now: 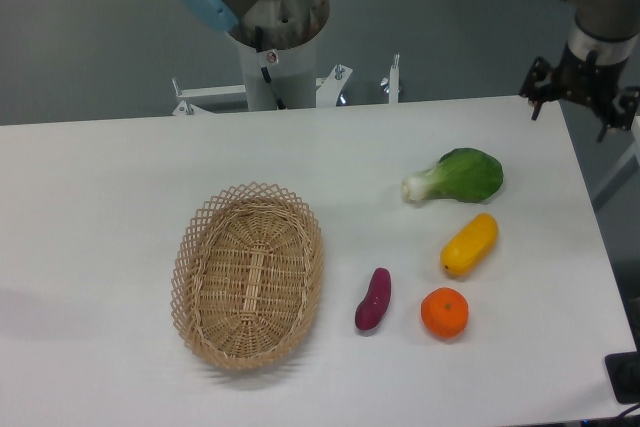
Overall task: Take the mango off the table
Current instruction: 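Move the open gripper down over the yellow mango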
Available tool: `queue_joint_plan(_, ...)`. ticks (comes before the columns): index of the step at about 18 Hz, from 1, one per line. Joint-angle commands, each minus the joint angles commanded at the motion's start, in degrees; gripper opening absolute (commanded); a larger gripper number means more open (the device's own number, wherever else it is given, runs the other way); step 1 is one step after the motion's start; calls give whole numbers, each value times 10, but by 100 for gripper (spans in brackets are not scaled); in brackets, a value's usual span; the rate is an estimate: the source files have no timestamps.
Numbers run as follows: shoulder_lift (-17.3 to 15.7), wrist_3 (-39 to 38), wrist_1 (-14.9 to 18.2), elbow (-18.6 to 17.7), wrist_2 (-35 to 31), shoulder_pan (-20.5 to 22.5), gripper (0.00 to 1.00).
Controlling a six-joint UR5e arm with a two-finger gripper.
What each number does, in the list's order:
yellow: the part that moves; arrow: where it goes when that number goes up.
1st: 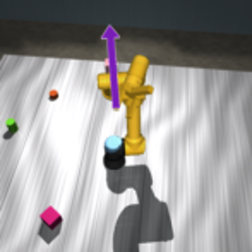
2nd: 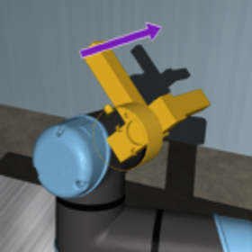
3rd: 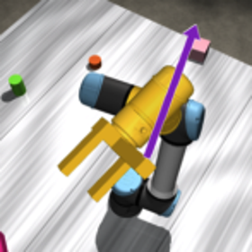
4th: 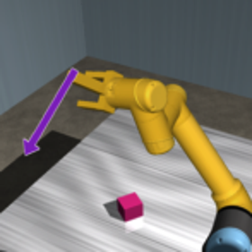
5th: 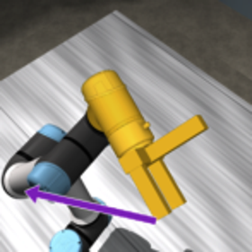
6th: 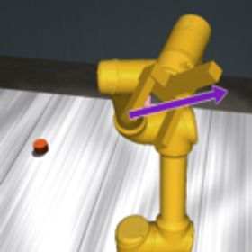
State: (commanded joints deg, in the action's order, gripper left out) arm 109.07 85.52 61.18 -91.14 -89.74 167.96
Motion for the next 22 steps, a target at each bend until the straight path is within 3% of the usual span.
queue_joint_plan(5,26,-10,-3,-10,110,-5,100)
queue_joint_plan(8,33,-8,-6,-30,109,-25,100)
queue_joint_plan(14,61,-11,-52,-49,92,-68,100)
queue_joint_plan(17,62,-18,-86,-66,71,-73,100)
queue_joint_plan(22,70,-18,-109,-81,71,-77,100)
